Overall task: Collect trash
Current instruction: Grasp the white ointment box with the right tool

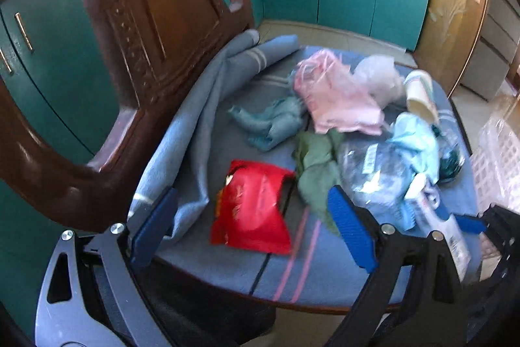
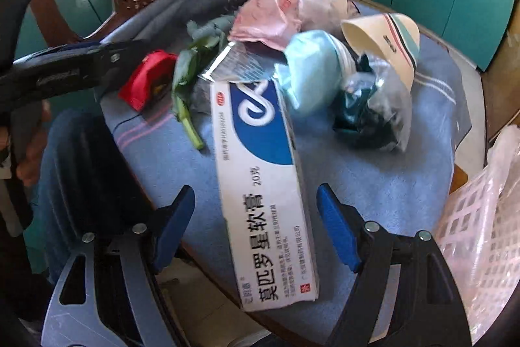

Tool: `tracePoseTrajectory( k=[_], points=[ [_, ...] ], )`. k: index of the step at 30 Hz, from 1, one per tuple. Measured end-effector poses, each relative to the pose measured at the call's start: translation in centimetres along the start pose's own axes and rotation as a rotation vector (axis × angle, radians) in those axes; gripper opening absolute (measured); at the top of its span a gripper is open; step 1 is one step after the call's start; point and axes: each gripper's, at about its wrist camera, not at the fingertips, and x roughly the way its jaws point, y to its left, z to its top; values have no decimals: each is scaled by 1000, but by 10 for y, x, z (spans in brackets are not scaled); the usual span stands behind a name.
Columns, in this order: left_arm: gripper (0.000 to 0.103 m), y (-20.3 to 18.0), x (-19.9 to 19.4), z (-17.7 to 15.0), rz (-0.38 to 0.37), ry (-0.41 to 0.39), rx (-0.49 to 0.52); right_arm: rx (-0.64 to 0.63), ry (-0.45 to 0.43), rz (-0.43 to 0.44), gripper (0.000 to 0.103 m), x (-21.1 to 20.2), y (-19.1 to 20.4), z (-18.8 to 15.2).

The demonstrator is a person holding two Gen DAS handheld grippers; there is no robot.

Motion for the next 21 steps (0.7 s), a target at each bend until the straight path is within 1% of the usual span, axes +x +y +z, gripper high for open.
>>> tracePoseTrajectory(
  k=[1,2,3,8,10,12,15,16,17,18,19,20,21],
  points=[
    [93,-2,6,-5,1,12,7,8,5,4,58,2,-3,-2],
    [93,-3,9,-8,-2,19,10,15,8,4,45,2,-6,-2],
    [93,-4,12,-10,-12,26,12,24,7,4,43,2,-8,-1],
    [93,-9,20,-12,-37,34,23,38,-36,27,43,-10,-13,-1],
    [93,-11,27,-11,-48,41,23,61,-72,59,43,-23,-20,0],
    [93,-10,33,-11,-54,54,15,87,-130,94,43,-38,-28,3],
    [93,-12,41,-10,-55,64,15,115,-211,107,43,-57,-39,3],
    [92,-14,43,-11,-53,66,21,135,-235,95,43,-62,-44,3],
    [90,-15,45,-11,-49,68,27,156,-248,71,43,-64,-47,2],
    [84,-16,48,-10,-49,70,28,180,-255,24,43,-64,-51,3],
    [77,-16,50,-10,-58,76,22,193,-256,-17,43,-61,-53,4],
    [71,-16,51,-11,-74,80,12,210,-251,-85,43,-58,-56,4],
    [60,-15,53,-11,-94,86,3,220,-239,-117,43,-55,-59,5]
  ],
)
